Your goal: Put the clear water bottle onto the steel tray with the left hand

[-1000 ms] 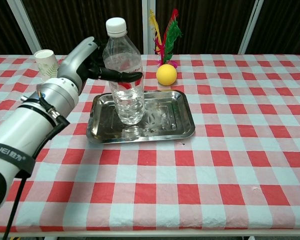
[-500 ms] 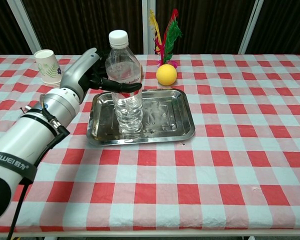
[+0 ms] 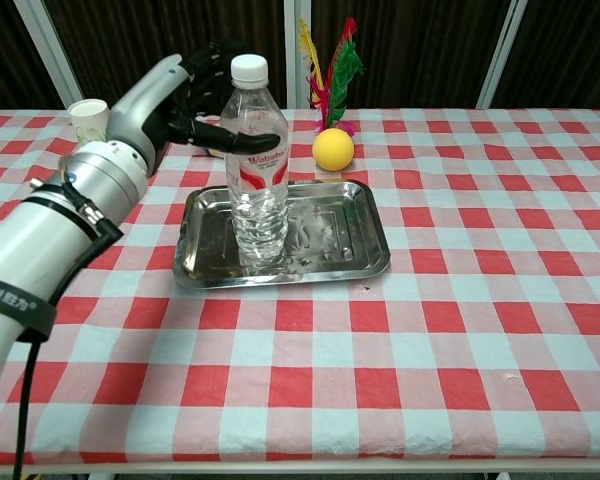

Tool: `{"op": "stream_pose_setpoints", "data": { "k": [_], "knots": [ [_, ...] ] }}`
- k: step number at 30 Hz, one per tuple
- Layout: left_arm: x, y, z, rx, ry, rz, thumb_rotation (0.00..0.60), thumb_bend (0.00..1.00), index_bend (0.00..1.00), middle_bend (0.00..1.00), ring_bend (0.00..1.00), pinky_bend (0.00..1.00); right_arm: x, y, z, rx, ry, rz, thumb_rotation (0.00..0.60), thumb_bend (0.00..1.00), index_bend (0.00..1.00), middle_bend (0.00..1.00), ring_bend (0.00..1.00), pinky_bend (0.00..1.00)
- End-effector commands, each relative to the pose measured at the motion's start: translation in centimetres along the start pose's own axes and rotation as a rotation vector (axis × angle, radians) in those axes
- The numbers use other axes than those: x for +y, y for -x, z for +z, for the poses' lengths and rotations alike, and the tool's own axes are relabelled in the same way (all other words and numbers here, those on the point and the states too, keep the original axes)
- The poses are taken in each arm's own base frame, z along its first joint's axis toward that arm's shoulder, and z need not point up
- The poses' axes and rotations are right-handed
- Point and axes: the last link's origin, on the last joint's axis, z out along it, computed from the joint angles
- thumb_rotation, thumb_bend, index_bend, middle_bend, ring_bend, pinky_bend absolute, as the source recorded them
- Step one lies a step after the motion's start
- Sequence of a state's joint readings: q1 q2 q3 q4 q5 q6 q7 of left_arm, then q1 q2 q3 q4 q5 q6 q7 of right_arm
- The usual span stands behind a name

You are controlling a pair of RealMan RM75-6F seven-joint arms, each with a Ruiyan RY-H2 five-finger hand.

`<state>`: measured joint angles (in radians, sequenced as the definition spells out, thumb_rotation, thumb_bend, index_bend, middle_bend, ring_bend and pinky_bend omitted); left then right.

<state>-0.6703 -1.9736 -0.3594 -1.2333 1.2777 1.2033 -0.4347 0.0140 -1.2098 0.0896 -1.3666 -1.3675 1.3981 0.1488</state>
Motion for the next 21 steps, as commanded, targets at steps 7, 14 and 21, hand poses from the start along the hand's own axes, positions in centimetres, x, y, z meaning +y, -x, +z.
{"op": "stream_pose_setpoints", "data": {
  "k": [7,14,21],
  "knots": [
    [5.4,-5.9,-0.4,0.03,0.056,0.028,0.6,0.0,0.16,0.21,0.17,0.21,-0.1,0.1,-0.1,0.0,-0.007,-0.013,0.6,0.11,0.0,0.07,0.0,0.0],
    [9.5,-10.4,0.1,0.09,0.086,0.044,0.6,0.0,0.16,0.21,0.16,0.22,-0.1,0.1,0.0,0.003,-0.007,-0.014,0.6,0.11,0.0,0.07,0.0,0.0],
    [7.5,-18.2,-1.4,0.083,0.019,0.428,0.6,0.13,0.24,0.27,0.17,0.25,0.0,0.0,-0.1,0.003,-0.002,-0.013,0.6,0.12,0.0,0.07,0.0,0.0]
  ]
}}
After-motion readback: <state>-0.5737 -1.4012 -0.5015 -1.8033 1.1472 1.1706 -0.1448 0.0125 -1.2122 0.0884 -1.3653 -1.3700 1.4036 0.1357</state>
